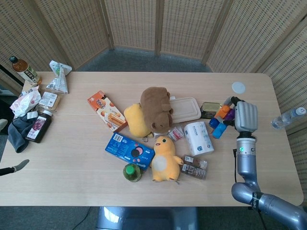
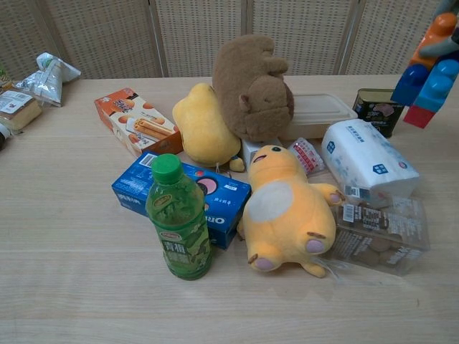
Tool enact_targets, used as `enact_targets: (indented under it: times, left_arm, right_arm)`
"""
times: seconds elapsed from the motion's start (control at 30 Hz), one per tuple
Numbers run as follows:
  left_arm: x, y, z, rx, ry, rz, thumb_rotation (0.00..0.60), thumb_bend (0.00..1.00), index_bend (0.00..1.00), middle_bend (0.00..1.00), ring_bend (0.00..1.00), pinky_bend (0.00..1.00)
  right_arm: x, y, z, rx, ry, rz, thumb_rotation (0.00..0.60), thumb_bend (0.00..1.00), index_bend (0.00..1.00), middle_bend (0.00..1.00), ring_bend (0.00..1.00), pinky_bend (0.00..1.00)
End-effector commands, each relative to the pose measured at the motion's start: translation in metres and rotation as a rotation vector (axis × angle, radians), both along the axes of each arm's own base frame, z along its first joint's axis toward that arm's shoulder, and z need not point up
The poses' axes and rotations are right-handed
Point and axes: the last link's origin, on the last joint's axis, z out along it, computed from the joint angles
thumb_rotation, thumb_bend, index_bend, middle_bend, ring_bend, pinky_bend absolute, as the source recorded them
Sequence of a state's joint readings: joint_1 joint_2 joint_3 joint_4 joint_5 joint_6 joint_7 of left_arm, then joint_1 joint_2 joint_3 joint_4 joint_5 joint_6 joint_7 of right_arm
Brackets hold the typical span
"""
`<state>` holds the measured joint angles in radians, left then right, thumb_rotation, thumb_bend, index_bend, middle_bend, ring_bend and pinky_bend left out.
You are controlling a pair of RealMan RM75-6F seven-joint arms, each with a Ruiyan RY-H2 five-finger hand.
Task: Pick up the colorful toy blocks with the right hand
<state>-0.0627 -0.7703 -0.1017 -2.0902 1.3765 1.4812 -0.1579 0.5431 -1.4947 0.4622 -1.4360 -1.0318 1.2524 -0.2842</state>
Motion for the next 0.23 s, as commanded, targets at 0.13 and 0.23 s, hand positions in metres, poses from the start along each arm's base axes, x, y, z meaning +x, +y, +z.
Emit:
enact_targets:
  times: [0.13, 0.23]
  left_arm:
    - [0.0, 0.0, 0.002, 0.007, -0.005, -0.006, 0.6, 0.0, 0.0, 0.0, 0.0, 0.0]
    - [0.001, 0.0, 0.001, 0.004, -0.005, -0.009, 0.6, 0.0, 0.0, 0.0, 0.0, 0.0]
  right_arm:
    - [0.033, 0.0, 0.032, -0.061, 0.019, 0.043, 0.6, 0.08, 0.5, 0.68, 0.77, 0.97]
    - [0.043, 0.001, 0.036, -0.066, 0.021, 0.058, 0.6, 0.08, 0.5, 0.68, 0.77, 0.97]
